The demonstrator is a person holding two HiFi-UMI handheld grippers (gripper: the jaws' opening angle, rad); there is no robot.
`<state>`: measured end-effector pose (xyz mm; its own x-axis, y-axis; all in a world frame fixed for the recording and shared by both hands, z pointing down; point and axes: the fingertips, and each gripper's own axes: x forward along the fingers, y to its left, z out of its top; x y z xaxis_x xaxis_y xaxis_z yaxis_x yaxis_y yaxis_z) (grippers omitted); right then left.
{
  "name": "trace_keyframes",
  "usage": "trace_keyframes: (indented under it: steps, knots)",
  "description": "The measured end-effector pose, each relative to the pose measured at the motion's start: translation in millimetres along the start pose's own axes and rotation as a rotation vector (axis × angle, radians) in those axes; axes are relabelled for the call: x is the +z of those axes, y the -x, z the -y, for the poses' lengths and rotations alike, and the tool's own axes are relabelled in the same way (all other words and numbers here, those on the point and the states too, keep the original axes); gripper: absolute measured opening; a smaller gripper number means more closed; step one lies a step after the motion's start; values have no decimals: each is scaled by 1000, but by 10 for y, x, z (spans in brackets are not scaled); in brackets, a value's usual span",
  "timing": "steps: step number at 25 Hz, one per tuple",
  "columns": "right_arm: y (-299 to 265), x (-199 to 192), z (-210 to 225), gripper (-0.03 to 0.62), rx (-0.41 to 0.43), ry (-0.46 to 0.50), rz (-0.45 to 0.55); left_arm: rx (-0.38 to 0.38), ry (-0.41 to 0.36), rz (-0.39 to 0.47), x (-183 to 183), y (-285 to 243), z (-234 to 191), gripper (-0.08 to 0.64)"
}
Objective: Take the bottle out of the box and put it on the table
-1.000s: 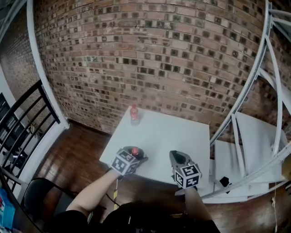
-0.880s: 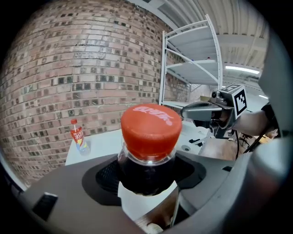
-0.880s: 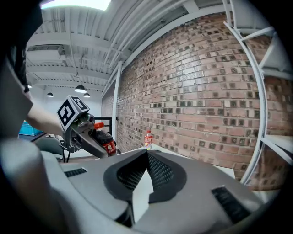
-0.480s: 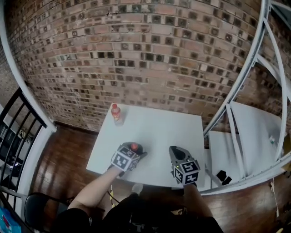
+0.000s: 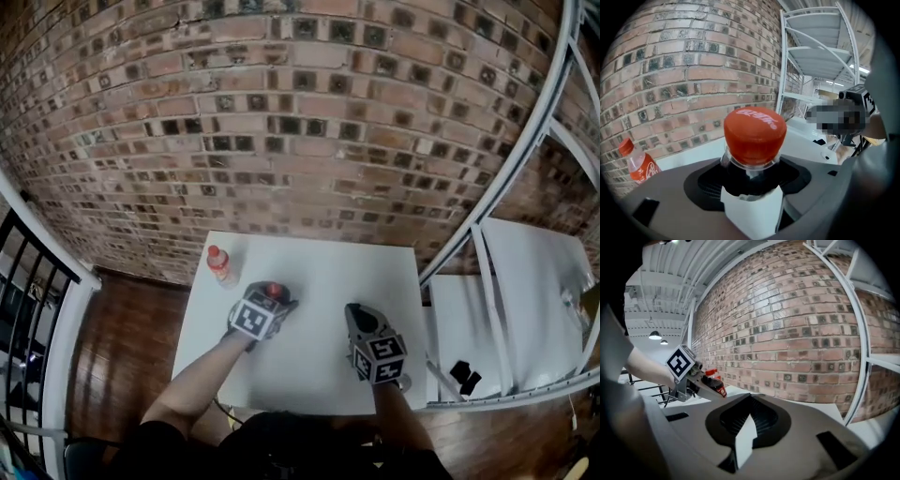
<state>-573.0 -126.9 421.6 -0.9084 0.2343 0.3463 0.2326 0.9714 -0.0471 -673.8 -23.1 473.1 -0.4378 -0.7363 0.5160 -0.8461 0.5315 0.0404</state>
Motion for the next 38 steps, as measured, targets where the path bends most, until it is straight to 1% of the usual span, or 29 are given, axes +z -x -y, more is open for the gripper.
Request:
trace_keyframes:
  steps: [2,6,10,14,18,21,23,27,32,33,34,35,36,38]
  knots:
    - [-142,-57,43,5,6,-25,-18,6,6,-5,22,-168,-166,308]
    - [-412,-164,137,5,5,-46,-58,11,-7,-23,94,-486,-400,310]
    - [-565,-263,204,5,-7,-80,-75,18,23,-48,-4,-799,-594,310]
    - [-654,-429,316,5,-41,-118,-99,6,28,-42,-27,-1024,-655,308]
    - [-674,-523,410,5,-69,-142,-116,-10,28,-78,-135,-1228,-654,310]
    - [-685,-547,483,6,-95,-143,-126,-18,13,-95,-155,-1337,-650,310]
    - [-705,-551,508,5,-98,-137,-133,-18,5,-100,-125,-1396,-661,310]
    - [-718,-574,541,6,-101,-143,-137,-13,-37,-110,-94,-1487,-616,310]
    - [-719,-587,506,5,-84,-150,-135,14,-29,-75,-58,-1493,-666,314]
    - [-711,-583,495,6,-79,-145,-138,19,-27,-76,-64,-1492,-675,320]
    - [-700,-573,485,6,-75,-138,-141,22,-22,-86,-89,-1490,-675,357]
    - [-688,-564,477,5,-73,-133,-142,24,-18,-97,-121,-1480,-673,422]
    - [-677,-557,470,5,-71,-132,-141,27,-15,-102,-142,-1461,-669,439]
    - [-647,-539,459,5,-69,-130,-136,18,-4,-94,-142,-1412,-632,439]
